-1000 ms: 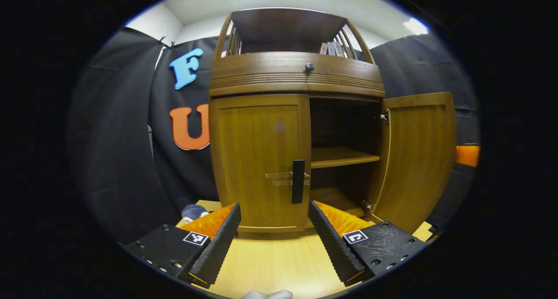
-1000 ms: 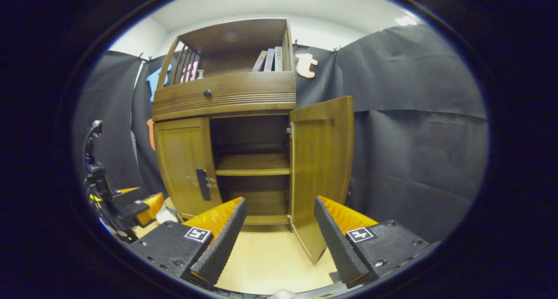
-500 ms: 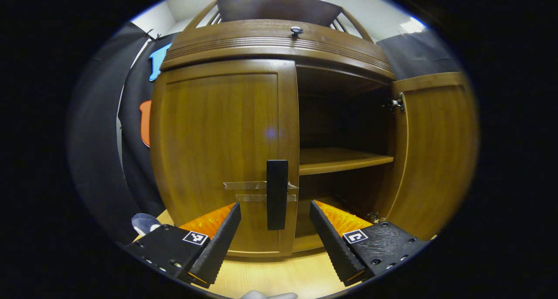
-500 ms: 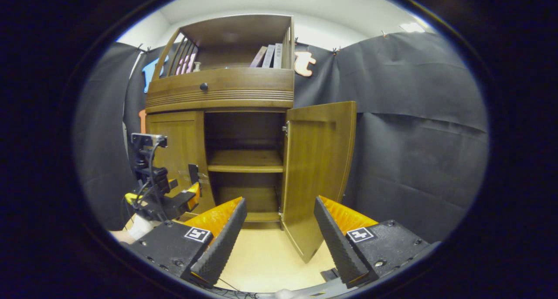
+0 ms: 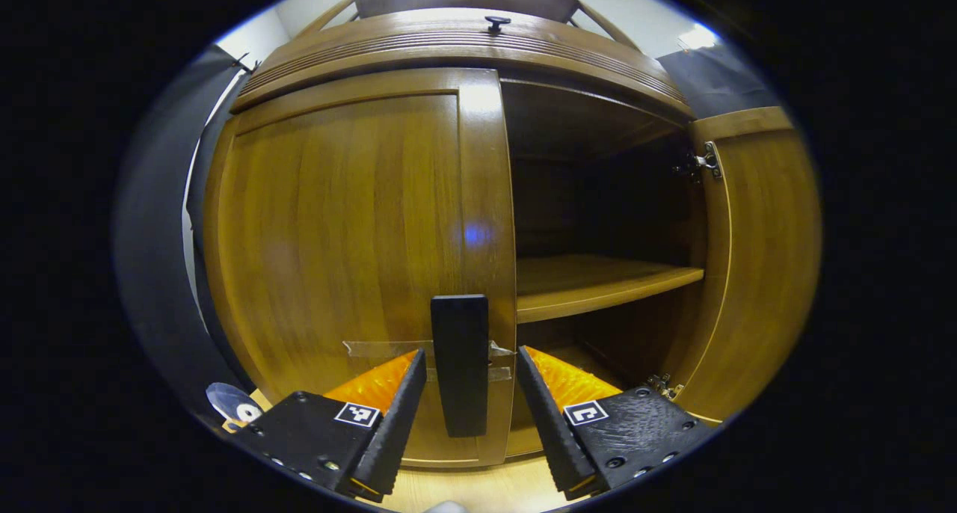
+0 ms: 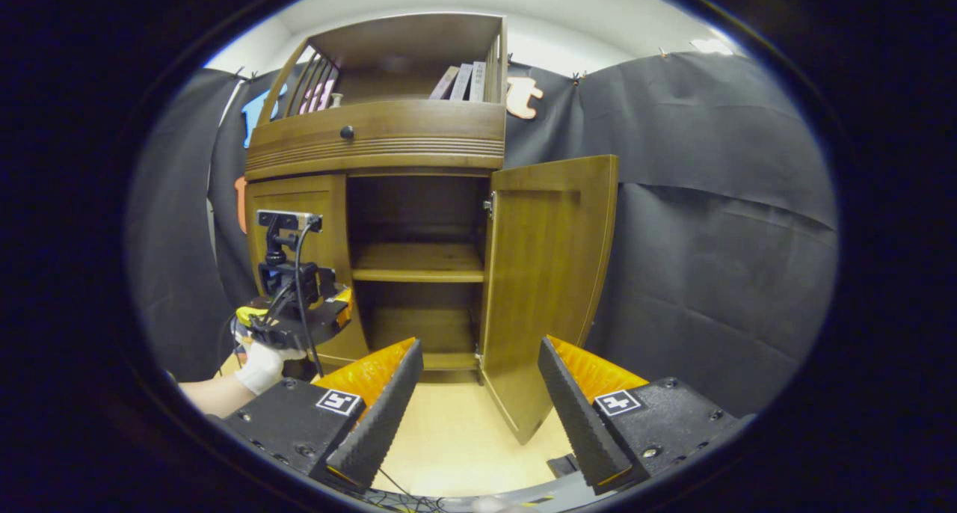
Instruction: Open the right door of the double-door shoe cabinet with the right hand, and open the left door with the left hand.
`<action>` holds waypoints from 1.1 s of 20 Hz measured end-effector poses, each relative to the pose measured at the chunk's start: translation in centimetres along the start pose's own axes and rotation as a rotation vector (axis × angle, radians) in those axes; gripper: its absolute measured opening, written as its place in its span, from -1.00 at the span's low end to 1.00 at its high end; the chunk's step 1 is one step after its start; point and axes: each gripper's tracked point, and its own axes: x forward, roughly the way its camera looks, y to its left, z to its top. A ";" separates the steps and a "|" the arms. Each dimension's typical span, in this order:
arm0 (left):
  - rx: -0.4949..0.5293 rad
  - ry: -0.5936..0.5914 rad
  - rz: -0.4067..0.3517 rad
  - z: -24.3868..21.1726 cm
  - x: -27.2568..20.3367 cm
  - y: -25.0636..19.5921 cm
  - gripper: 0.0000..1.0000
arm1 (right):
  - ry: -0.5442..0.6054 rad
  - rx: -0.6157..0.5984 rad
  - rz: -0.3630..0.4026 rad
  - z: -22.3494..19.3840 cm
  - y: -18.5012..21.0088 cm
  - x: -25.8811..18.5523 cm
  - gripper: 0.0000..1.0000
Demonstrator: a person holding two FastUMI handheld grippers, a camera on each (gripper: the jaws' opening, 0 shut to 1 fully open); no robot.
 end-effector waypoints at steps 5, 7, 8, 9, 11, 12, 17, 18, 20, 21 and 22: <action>-0.022 -0.003 0.023 0.1 1.1 0.9 -0.06 | 0.002 0.008 -0.001 -0.3 -0.3 -0.3 0.97; -0.041 0.006 0.014 0.0 0.9 0.9 -0.55 | 0.006 0.007 -0.002 -0.7 -0.5 -0.7 0.97; -0.039 0.007 0.012 -0.1 0.9 0.9 -0.20 | 0.012 0.008 0.000 -0.9 -0.5 -0.9 0.97; -0.041 0.011 0.014 -0.2 0.8 1.1 -0.20 | 0.015 0.010 0.002 -1.1 -0.4 -1.2 0.98; -0.042 0.020 0.014 -0.1 0.5 1.1 -0.33 | 0.017 0.008 0.006 -1.2 -0.4 -1.6 0.97; -0.057 0.024 0.016 -0.1 0.1 1.0 -0.33 | 0.014 0.008 0.008 -1.1 -0.3 -1.7 0.97; -0.059 0.014 -0.019 -0.5 -2.6 1.1 -0.60 | 0.000 0.002 0.023 -1.1 -0.1 -2.5 0.97; -0.067 0.015 -0.028 -0.5 -3.2 1.1 -0.60 | 0.002 0.004 0.026 -1.4 0.0 -2.6 0.97; -0.053 0.017 -0.038 -0.6 -4.4 1.4 -0.60 | 0.013 0.008 0.040 -2.0 0.4 -2.9 0.98; -0.048 0.016 -0.041 -0.6 -5.1 1.5 -0.60 | 0.018 0.004 0.048 -2.3 0.6 -3.1 0.97; -0.048 0.017 -0.045 -0.6 -5.7 1.7 -0.60 | 0.022 0.000 0.055 -2.5 0.9 -3.3 0.97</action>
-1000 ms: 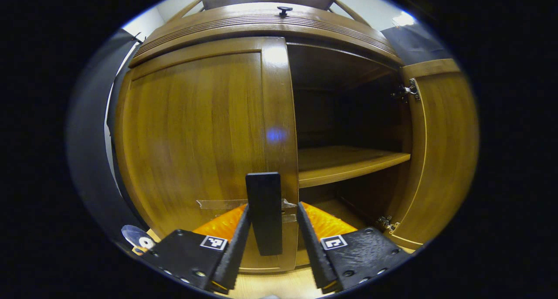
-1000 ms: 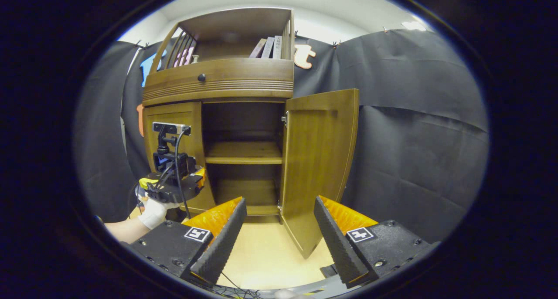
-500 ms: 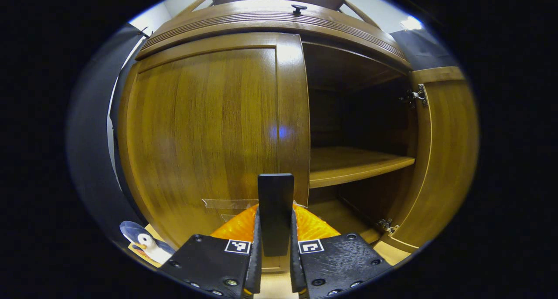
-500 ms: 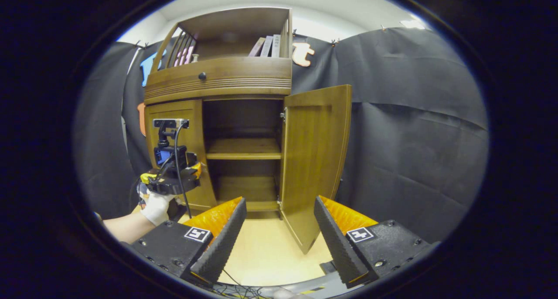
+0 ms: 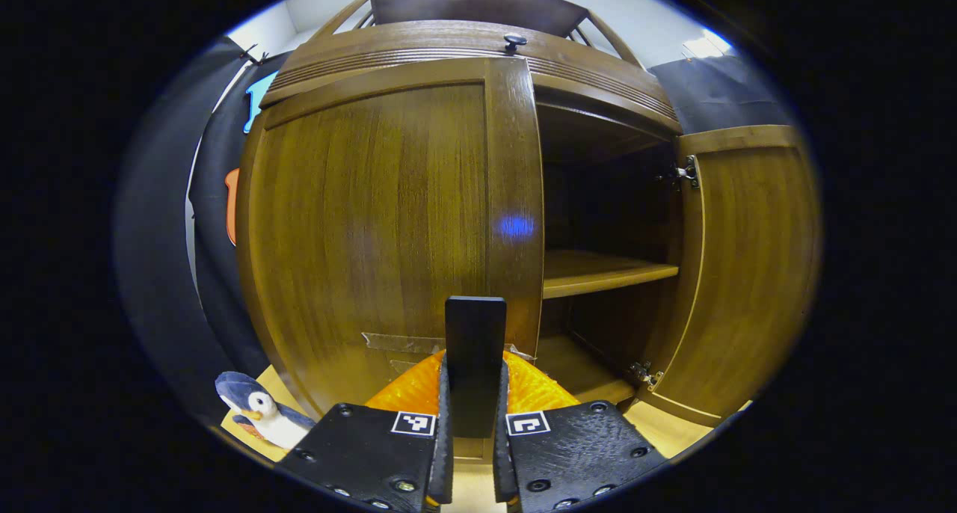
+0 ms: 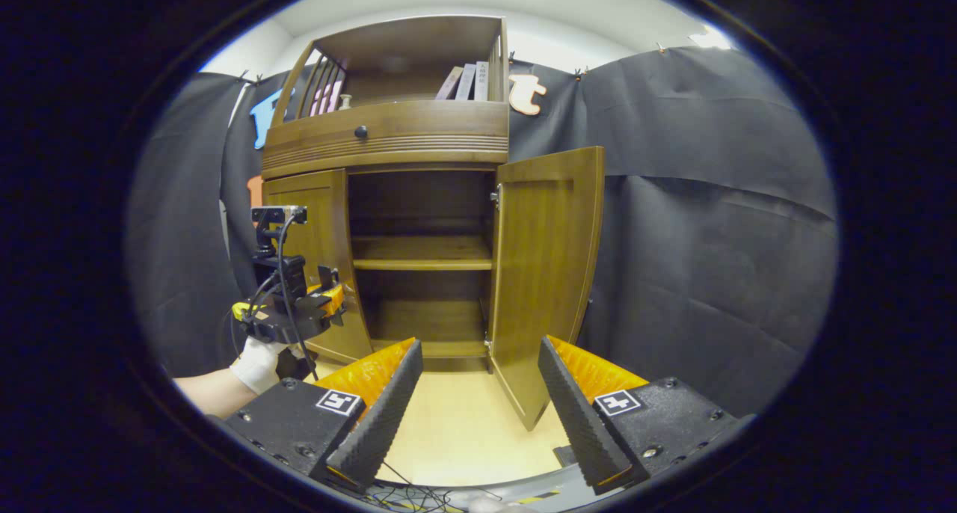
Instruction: Open the right door of the double-door shoe cabinet with the right hand, and open the left door with the left hand.
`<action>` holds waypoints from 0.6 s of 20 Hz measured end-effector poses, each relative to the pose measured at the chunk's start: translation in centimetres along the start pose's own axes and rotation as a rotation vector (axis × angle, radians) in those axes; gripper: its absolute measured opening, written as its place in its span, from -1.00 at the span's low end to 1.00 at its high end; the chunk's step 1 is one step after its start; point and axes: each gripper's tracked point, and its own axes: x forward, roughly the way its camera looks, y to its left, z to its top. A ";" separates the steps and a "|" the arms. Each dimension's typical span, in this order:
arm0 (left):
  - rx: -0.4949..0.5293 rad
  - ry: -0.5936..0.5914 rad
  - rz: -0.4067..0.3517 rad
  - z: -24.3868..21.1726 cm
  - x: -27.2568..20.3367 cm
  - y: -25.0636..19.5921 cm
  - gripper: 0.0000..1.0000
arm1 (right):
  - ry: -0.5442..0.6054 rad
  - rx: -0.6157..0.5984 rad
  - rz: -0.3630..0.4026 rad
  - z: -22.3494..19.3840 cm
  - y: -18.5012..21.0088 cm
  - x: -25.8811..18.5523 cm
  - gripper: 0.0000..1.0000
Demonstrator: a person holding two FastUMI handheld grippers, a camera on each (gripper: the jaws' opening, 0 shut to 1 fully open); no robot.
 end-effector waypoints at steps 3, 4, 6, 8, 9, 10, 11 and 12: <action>0.002 0.002 -0.007 -0.1 -2.0 0.5 -0.60 | 0.009 0.001 0.028 -0.5 0.8 -0.5 0.97; 0.005 0.004 -0.007 -0.3 -2.8 0.8 -0.60 | 0.007 0.001 0.036 -0.5 1.1 -0.6 0.97; 0.009 0.006 -0.007 -0.4 -4.1 1.2 -0.44 | 0.004 -0.002 0.047 -0.5 1.6 -0.7 0.98; 0.006 0.009 -0.005 -0.6 -5.5 1.8 -0.60 | -0.003 0.000 0.066 -0.4 2.3 -1.0 0.98; 0.006 0.008 -0.002 -0.5 -6.1 2.1 -0.60 | -0.007 -0.004 0.073 -0.4 2.6 -1.3 0.98; 0.006 0.009 0.002 -0.6 -6.9 2.5 -0.60 | -0.008 -0.008 0.082 -0.4 3.0 -1.4 0.98; 0.007 0.009 0.007 -0.6 -7.6 3.0 -0.60 | -0.008 -0.011 0.090 -0.5 3.3 -1.5 0.98; 0.005 0.011 0.012 -0.7 -8.2 3.5 -0.60 | -0.007 -0.013 0.099 -0.7 3.6 -1.6 0.97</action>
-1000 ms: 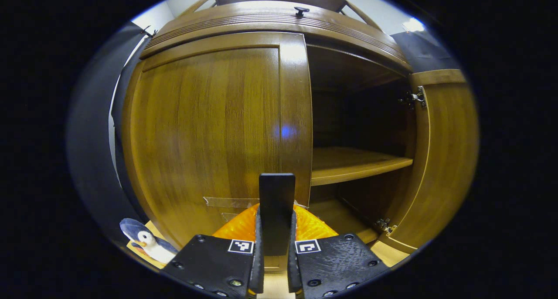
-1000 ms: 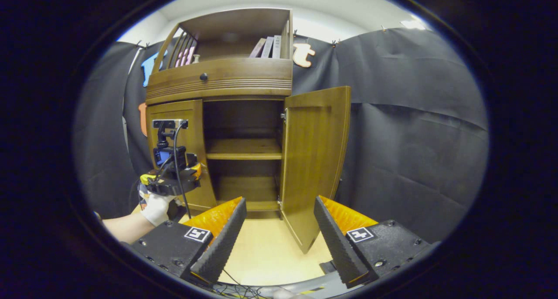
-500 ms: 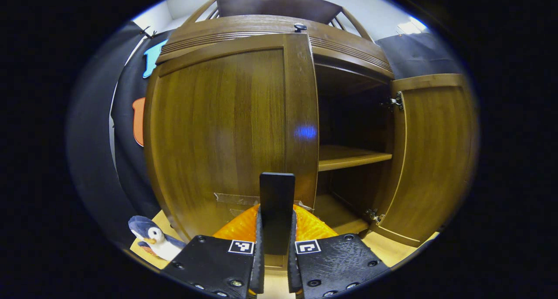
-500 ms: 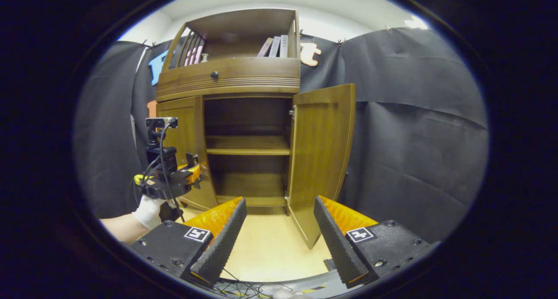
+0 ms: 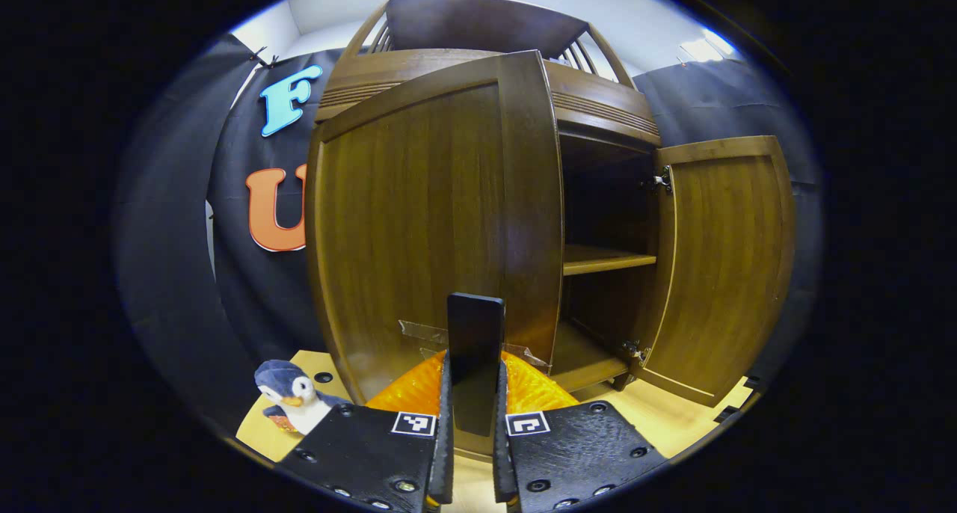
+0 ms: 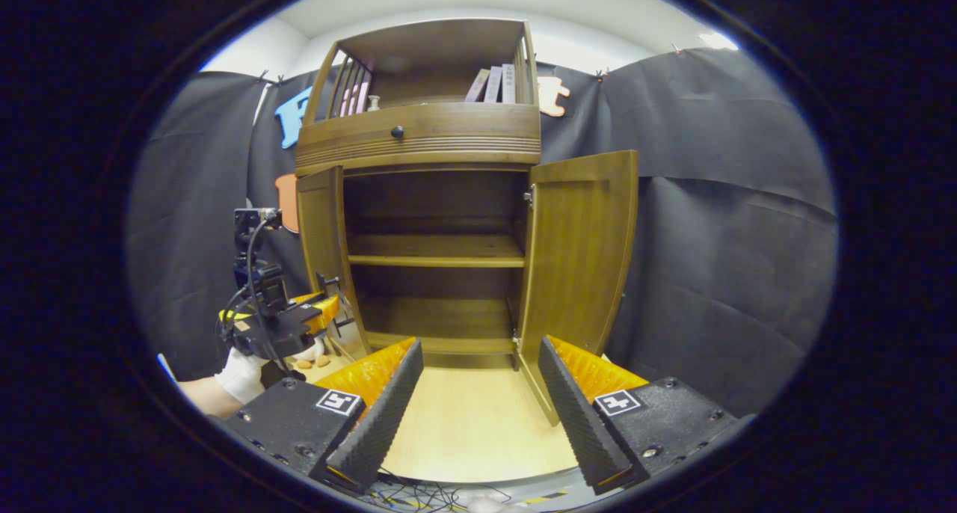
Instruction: Open the right door of the double-door shoe cabinet with the right hand, and open the left door with the left hand.
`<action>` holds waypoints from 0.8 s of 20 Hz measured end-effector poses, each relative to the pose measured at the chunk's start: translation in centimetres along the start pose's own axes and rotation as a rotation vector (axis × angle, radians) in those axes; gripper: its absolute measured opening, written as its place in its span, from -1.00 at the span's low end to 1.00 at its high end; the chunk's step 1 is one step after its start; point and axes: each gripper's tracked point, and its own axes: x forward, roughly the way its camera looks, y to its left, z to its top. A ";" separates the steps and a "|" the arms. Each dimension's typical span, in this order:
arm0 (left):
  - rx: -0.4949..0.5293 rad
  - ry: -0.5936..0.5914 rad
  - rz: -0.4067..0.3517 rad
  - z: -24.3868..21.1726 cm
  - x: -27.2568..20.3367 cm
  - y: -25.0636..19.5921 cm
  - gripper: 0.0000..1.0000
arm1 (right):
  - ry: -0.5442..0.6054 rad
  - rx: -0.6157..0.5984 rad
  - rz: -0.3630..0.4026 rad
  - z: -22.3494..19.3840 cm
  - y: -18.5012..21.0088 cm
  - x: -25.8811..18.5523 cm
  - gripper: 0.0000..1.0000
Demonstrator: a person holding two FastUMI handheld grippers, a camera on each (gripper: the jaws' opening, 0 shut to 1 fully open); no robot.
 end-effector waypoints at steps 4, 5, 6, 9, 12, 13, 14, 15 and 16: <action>-0.009 0.008 0.027 -0.4 -2.5 1.9 -0.60 | 0.011 0.006 0.035 -0.5 1.4 0.1 0.98; -0.009 0.008 0.036 -0.4 -3.1 2.4 -0.61 | 0.011 0.007 0.044 -0.5 1.7 0.1 0.97; -0.009 0.010 0.048 -0.5 -3.7 3.0 -0.60 | 0.010 0.007 0.052 -0.4 2.0 0.1 0.97; -0.008 0.014 0.068 -0.8 -5.0 4.4 -0.62 | 0.009 -0.002 0.076 -0.4 2.9 0.1 0.97; -0.009 0.013 0.080 -0.8 -5.7 5.5 -0.81 | 0.013 -0.001 0.097 -0.6 3.6 0.2 0.98; -0.011 0.021 0.079 -1.1 -6.0 5.8 -0.80 | 0.014 -0.001 0.102 -0.5 3.9 0.4 0.98; -0.005 0.016 0.078 -1.0 -6.2 6.1 -0.64 | 0.018 -0.001 0.109 -0.6 4.2 0.5 0.98; 0.003 0.021 0.080 -1.1 -6.5 6.3 -0.80 | 0.021 -0.001 0.115 -0.7 4.3 0.5 0.97; 0.010 0.020 0.083 -1.1 -6.6 6.7 -0.80 | 0.023 0.000 0.118 -0.9 4.3 0.5 0.97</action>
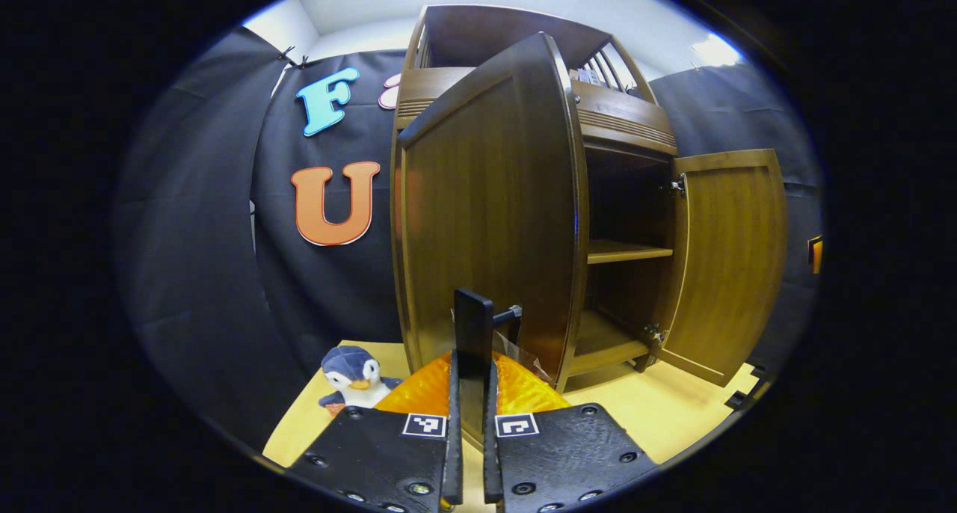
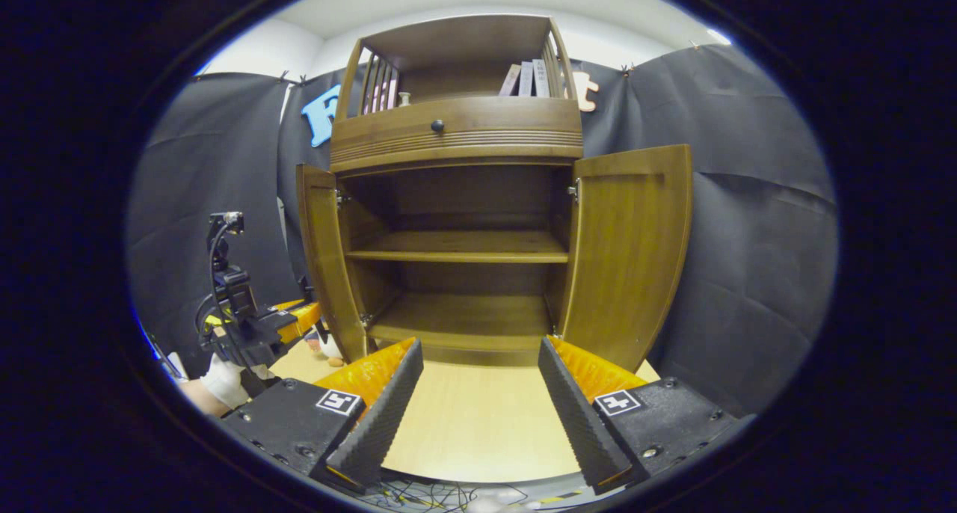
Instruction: Open the right door of the double-door shoe cabinet with the right hand, and open the left door with the left hand.
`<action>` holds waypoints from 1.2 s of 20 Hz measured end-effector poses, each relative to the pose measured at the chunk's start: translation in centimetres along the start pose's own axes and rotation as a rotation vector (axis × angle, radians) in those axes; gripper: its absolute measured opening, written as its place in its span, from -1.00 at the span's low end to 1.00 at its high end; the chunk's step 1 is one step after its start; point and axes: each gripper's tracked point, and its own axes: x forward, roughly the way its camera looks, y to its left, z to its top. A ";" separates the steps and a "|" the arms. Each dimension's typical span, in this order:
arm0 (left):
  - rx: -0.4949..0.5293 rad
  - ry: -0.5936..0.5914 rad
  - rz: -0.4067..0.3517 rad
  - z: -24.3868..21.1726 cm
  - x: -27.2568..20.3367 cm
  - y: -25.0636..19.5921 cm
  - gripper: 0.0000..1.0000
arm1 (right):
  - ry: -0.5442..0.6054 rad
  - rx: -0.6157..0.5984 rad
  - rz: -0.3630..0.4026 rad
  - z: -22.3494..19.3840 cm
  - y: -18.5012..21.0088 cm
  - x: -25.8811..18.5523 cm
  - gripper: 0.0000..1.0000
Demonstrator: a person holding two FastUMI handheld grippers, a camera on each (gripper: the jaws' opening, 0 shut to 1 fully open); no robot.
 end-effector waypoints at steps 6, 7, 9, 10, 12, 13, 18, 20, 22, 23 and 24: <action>-0.037 -0.015 0.062 -0.5 -1.4 4.5 -0.99 | 0.005 0.002 0.017 -0.1 0.5 0.7 0.97; -0.043 -0.022 0.066 -0.3 -1.8 5.3 -1.00 | 0.007 0.001 0.021 -0.1 0.7 0.9 0.97; -0.063 -0.030 0.054 -0.2 -2.0 6.6 -1.00 | 0.011 0.002 0.032 -0.2 1.1 1.2 0.97; -0.064 -0.036 0.046 -0.1 -2.0 7.1 -1.00 | 0.015 0.002 0.040 -0.3 1.4 1.4 0.97; -0.043 -0.045 0.041 0.0 -2.0 8.1 -1.00 | 0.022 -0.001 0.055 -0.4 2.1 1.8 0.97; -0.036 -0.048 0.042 0.0 -1.9 8.7 -1.00 | 0.024 -0.003 0.061 -0.4 2.3 1.9 0.97; -0.050 -0.062 -0.015 0.1 -1.4 10.6 -1.00 | 0.038 -0.011 0.077 -0.6 2.9 2.4 0.97; -0.046 -0.067 -0.052 0.1 -1.5 11.6 -1.00 | 0.045 -0.017 0.079 -0.8 2.9 2.4 0.97; -0.047 -0.059 -0.087 -0.2 -1.6 12.3 -1.00 | 0.054 -0.020 0.083 -1.1 3.0 2.5 0.97; -0.045 -0.057 -0.107 -0.1 -1.5 12.5 -1.00 | 0.059 -0.022 0.086 -1.2 3.1 2.4 0.97; -0.041 -0.059 -0.124 0.0 -1.3 12.8 -1.00 | 0.063 -0.023 0.090 -1.3 3.2 2.4 0.97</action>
